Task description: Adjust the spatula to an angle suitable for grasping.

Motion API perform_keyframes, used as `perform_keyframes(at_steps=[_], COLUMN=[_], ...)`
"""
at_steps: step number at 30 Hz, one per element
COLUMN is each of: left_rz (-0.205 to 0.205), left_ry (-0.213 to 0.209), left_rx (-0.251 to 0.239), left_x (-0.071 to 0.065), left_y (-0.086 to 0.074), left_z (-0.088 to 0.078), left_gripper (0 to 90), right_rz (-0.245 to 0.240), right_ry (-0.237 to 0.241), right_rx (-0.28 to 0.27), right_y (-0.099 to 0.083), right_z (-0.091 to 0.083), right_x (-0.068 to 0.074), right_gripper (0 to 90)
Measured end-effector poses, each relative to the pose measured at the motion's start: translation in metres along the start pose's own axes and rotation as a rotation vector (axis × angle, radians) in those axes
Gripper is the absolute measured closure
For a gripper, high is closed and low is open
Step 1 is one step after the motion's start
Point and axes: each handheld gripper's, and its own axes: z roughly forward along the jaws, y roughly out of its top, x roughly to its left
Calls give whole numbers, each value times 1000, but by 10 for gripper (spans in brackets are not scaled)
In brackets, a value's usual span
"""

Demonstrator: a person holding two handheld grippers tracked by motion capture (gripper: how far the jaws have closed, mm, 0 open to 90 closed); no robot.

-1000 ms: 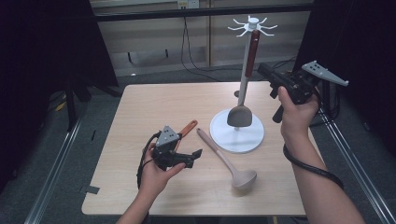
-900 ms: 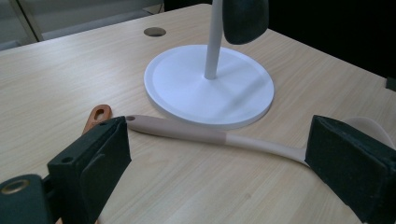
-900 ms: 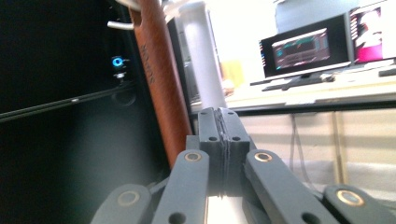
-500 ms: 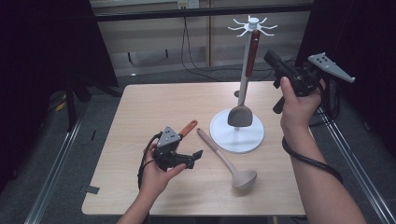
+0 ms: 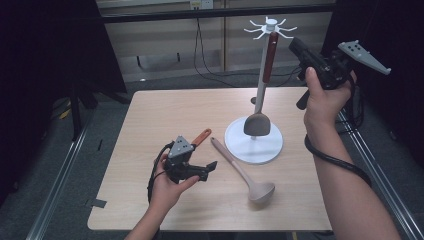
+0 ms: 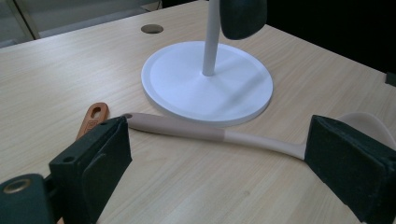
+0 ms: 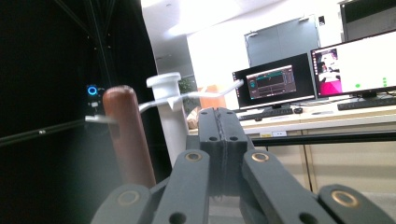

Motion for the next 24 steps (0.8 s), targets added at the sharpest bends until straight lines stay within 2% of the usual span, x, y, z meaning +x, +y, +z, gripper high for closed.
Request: perform_keyframes(at_steps=[5,9,14,20,24], left_rz=[11,4,9,5,7], left_ry=[3,-1,-1,-2,-1], left_rx=[10,0,8,3,6], left_x=[0,-1,-1,-1,-2], left_y=[0,0,0,0,0], left_z=[0,0,1,1,1], left_gripper=[70,70,70,70,70], right_rz=[7,-13,-36,-96,-89], right_ry=[1,18,40,62,81], right_rx=[-12,-7,-2,20,31], right_y=[6,6,5,3,0], right_z=[1,3,3,6,8], right_x=[0,4,13,26,31], right_gripper=[900,900,900,900,894])
